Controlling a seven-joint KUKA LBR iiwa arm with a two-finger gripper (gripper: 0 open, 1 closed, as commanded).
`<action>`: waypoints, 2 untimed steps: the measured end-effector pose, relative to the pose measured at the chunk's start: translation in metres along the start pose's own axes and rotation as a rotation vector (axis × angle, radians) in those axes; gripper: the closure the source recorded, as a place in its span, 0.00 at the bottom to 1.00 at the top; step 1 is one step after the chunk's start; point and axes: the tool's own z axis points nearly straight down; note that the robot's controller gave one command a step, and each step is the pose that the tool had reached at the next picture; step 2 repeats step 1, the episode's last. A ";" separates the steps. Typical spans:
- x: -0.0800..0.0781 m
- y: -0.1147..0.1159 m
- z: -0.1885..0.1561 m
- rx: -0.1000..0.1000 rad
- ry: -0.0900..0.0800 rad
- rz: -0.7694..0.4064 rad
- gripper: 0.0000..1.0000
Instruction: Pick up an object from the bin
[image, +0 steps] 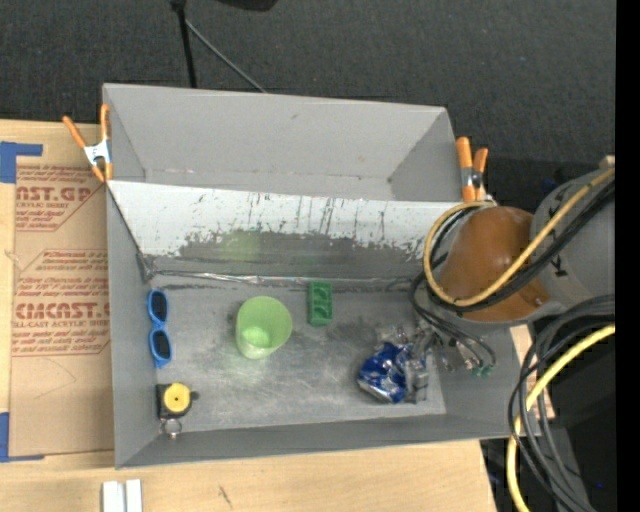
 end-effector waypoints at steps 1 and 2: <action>0.017 0.021 -0.136 0.003 -0.007 -0.002 1.00; 0.017 0.021 -0.136 0.003 -0.007 -0.002 1.00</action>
Offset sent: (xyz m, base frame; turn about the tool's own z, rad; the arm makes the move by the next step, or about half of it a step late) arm -0.0239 0.0154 0.1318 -0.0017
